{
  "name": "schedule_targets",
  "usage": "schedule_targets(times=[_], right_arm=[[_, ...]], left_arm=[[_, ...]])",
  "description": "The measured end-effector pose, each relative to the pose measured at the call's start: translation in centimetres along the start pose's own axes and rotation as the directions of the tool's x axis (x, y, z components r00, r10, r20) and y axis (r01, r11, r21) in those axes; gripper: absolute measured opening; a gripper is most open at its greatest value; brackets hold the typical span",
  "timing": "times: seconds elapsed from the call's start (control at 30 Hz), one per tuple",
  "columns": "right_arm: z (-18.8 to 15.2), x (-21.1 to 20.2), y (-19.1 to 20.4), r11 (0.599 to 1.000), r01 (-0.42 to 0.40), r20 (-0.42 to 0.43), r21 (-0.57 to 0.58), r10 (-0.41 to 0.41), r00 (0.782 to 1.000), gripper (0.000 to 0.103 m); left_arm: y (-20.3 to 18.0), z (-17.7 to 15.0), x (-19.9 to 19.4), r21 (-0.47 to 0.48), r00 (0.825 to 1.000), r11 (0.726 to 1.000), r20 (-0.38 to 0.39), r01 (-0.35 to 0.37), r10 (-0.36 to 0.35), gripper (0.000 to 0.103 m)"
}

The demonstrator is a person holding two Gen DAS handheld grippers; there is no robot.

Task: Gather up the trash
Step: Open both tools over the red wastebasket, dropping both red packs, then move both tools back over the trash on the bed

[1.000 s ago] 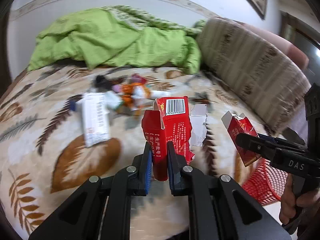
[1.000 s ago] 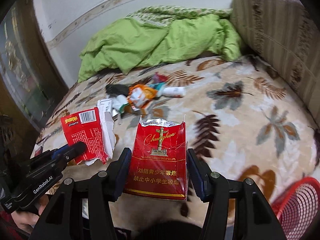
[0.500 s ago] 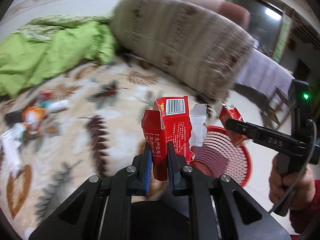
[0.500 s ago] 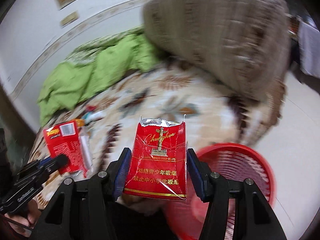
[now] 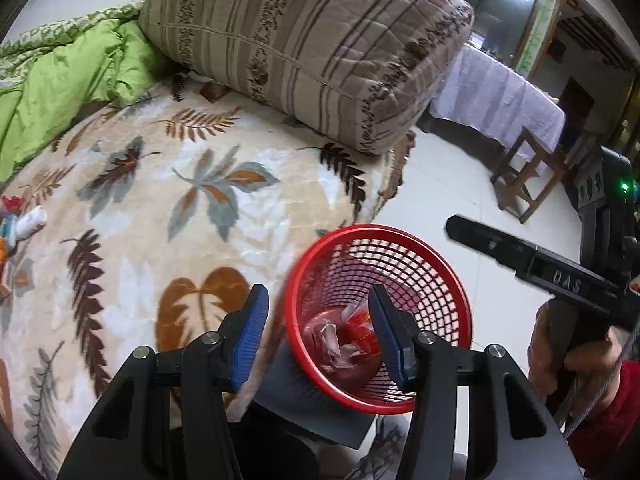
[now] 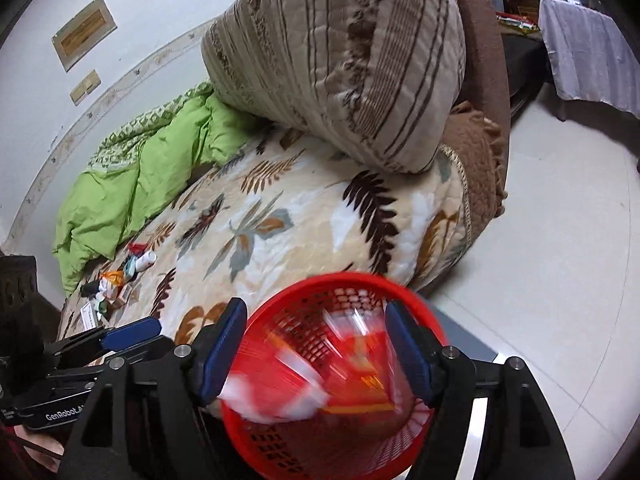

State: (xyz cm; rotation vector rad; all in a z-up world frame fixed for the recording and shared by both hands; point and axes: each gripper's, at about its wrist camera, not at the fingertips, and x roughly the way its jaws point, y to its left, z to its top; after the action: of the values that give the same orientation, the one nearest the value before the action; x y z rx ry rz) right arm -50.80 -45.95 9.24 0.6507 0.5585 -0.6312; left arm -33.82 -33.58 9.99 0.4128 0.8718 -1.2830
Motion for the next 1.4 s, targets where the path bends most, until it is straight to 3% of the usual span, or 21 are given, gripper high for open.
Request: schedule_targets(times=[0.07, 0.2, 0.33, 0.57, 0.77, 0.9, 1.07, 1.23, 1.4], right_arm=[[0.5, 0.0, -0.6, 1.000, 0.024, 0.035, -0.010, -0.024, 0.999, 0.075], [2.0, 1.3, -1.8, 0.984, 0.159, 0.136, -0.075, -0.148, 0.980, 0.075], [2.8, 5.3, -2.9, 0.943, 0.283, 0.123, -0.177, -0.264, 0.957, 0.075], [1.7, 7.8, -3.7, 0.972, 0.202, 0.036, -0.121, -0.199, 0.979, 0.075], [0.5, 6.6, -3.0, 0.974, 0.201, 0.097, -0.105, -0.191, 0.977, 0.075], [0.2, 6.5, -3.8, 0.990, 0.141, 0.078, -0.010, -0.139, 0.987, 0.075], [-1.0, 6.4, -2.0, 0.995, 0.098, 0.063, 0.002, -0.098, 0.993, 0.075], [-1.2, 5.9, -0.5, 0.997, 0.081, 0.054, -0.012, -0.080, 0.995, 0.075], [0.7, 3.2, 3.0, 0.995, 0.067, 0.136, -0.074, -0.057, 0.989, 0.075]], left_arm=[[1.0, -0.1, -0.8, -0.015, 1.000, 1.000, 0.013, -0.016, 0.016, 0.051], [3.5, -0.7, -2.6, -0.044, 0.996, 0.996, 0.035, -0.084, 0.085, 0.051], [7.1, -1.8, -5.2, -0.104, 0.986, 0.983, 0.057, -0.151, 0.157, 0.051], [13.9, -4.6, -9.6, -0.246, 0.955, 0.933, 0.072, -0.261, 0.286, 0.051], [18.0, -7.0, -11.9, -0.344, 0.936, 0.889, 0.068, -0.303, 0.346, 0.051], [20.3, -8.1, -13.3, -0.396, 0.923, 0.858, 0.062, -0.327, 0.380, 0.051], [22.7, -9.3, -15.2, -0.448, 0.906, 0.822, 0.060, -0.352, 0.420, 0.052], [25.1, -10.6, -16.8, -0.494, 0.885, 0.782, 0.053, -0.380, 0.463, 0.064], [29.5, -11.9, -17.7, -0.572, 0.852, 0.706, 0.022, -0.418, 0.523, 0.075]])
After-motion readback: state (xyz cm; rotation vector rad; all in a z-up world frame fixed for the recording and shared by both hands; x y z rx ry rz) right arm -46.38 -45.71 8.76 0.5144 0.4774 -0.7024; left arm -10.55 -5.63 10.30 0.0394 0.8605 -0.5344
